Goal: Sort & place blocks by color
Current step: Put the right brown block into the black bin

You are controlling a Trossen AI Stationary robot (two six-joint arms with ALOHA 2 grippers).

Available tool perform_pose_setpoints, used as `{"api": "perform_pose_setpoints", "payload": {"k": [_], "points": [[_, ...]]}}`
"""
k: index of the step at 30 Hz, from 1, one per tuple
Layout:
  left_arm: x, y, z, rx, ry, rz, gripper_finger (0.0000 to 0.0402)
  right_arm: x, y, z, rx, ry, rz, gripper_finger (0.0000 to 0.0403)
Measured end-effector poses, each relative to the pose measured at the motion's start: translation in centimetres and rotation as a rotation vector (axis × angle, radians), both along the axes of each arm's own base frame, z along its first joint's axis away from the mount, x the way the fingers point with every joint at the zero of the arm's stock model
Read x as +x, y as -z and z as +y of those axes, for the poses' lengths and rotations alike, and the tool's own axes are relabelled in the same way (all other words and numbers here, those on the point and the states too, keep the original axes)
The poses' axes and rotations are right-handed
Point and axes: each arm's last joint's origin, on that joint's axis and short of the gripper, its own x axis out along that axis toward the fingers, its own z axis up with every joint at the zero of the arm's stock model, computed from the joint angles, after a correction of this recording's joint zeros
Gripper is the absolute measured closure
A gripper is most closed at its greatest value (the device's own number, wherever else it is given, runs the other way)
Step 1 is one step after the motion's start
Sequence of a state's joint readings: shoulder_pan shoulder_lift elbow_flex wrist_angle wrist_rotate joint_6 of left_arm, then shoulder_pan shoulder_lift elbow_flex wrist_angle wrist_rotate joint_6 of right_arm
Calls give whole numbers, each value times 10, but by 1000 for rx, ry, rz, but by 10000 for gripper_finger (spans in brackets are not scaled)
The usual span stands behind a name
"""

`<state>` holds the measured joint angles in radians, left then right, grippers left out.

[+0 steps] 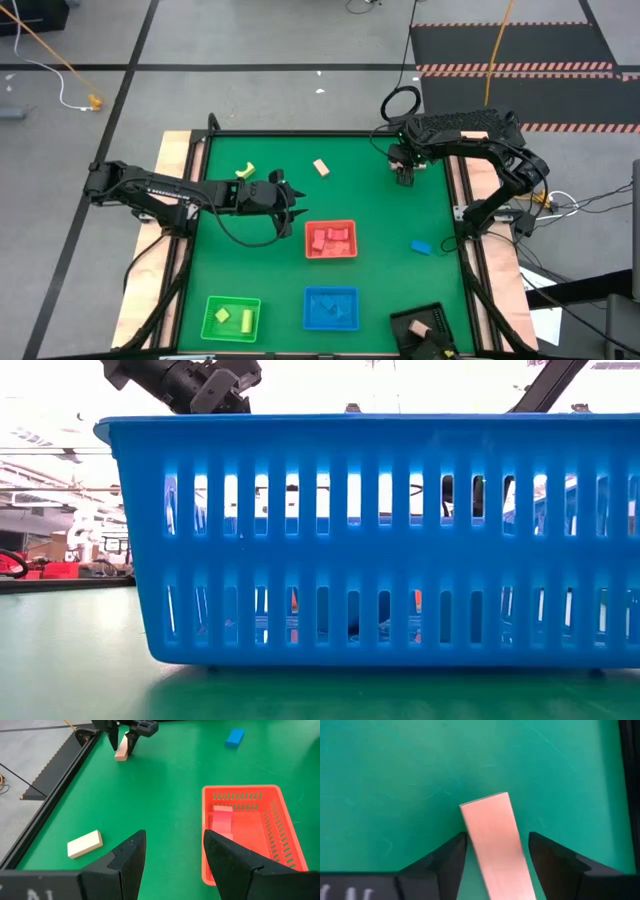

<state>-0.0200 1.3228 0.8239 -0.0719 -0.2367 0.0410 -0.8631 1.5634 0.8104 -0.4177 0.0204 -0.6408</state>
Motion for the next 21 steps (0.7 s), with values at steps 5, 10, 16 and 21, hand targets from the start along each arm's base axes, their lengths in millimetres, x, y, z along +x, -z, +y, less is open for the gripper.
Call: {"api": "perform_pose_setpoints", "payload": {"k": [5,10,16,21], "points": [[0,0,0,-2,-1,5,199,0,0,0,3,-1,3,247],[0,0,0,-9,-6,4,199,0,0,0,-3,-1,-1,287],[0,0,0,-15,-9,3,199,-2,-8,6,-2,47,-16,293],[0,0,0,-24,-14,-1,199,0,-34,21,-37,69,-93,293]]}}
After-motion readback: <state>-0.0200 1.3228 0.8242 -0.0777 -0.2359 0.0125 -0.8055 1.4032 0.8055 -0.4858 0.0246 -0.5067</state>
